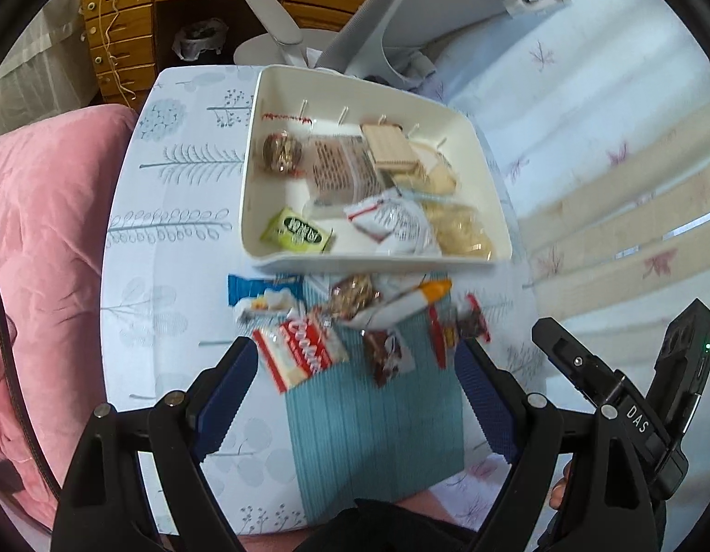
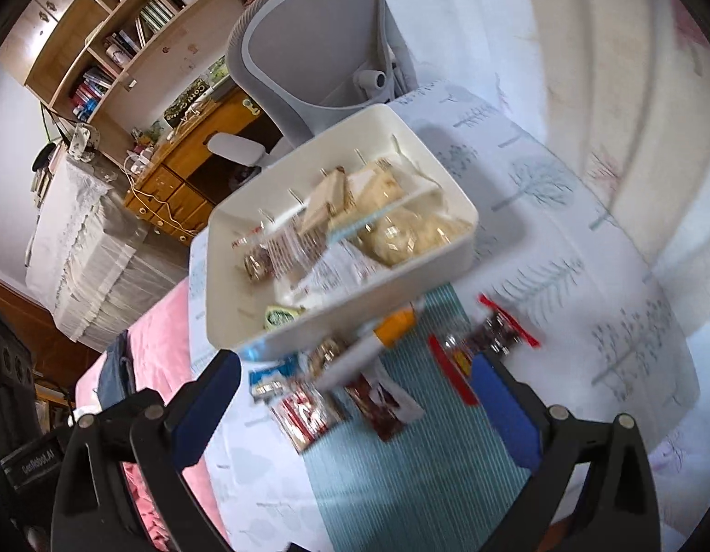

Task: Organize snacks
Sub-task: 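Withdraw both tools from the tray toward the remaining snacks on the table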

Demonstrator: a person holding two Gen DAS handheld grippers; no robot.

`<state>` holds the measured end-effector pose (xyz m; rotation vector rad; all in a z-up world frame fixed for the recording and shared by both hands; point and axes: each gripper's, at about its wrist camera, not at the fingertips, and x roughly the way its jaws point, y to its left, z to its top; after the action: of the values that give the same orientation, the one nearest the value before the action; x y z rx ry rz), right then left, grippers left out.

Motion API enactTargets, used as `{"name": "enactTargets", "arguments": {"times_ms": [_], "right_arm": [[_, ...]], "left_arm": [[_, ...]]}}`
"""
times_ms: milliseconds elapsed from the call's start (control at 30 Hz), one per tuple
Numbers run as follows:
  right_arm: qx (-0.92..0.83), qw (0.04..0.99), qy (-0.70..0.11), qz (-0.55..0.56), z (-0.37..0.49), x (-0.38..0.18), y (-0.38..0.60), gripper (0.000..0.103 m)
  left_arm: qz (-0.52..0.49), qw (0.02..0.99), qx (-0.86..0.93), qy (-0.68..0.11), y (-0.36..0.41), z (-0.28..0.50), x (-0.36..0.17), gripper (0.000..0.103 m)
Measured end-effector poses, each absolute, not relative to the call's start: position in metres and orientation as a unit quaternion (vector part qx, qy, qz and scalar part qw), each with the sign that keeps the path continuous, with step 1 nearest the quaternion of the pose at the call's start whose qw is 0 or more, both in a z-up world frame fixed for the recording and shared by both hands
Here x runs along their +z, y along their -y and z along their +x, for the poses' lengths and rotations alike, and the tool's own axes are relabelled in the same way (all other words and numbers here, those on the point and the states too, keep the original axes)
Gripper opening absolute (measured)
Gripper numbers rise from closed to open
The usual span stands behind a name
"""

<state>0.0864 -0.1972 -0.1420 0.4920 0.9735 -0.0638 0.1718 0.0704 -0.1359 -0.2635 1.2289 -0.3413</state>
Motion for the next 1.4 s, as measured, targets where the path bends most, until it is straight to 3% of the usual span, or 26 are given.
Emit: {"name": "enactTargets", "arguments": {"times_ms": [467, 833, 1400], "right_arm": [[-0.074, 0.853, -0.476, 0.198, 0.033, -0.16, 0.213, 0.096], [-0.027, 0.867, -0.49, 0.085, 0.046, -0.16, 0.216, 0.092], [0.078, 0.784, -0.613, 0.058, 0.096, -0.198, 0.267, 0.091]], "left_arm": [[-0.103, 0.796, -0.16, -0.574, -0.058, 0.148, -0.148, 0.086], [-0.119, 0.785, -0.128, -0.594, -0.028, 0.145, -0.153, 0.087], [-0.165, 0.755, -0.001, -0.635, 0.023, 0.149, -0.202, 0.087]]}}
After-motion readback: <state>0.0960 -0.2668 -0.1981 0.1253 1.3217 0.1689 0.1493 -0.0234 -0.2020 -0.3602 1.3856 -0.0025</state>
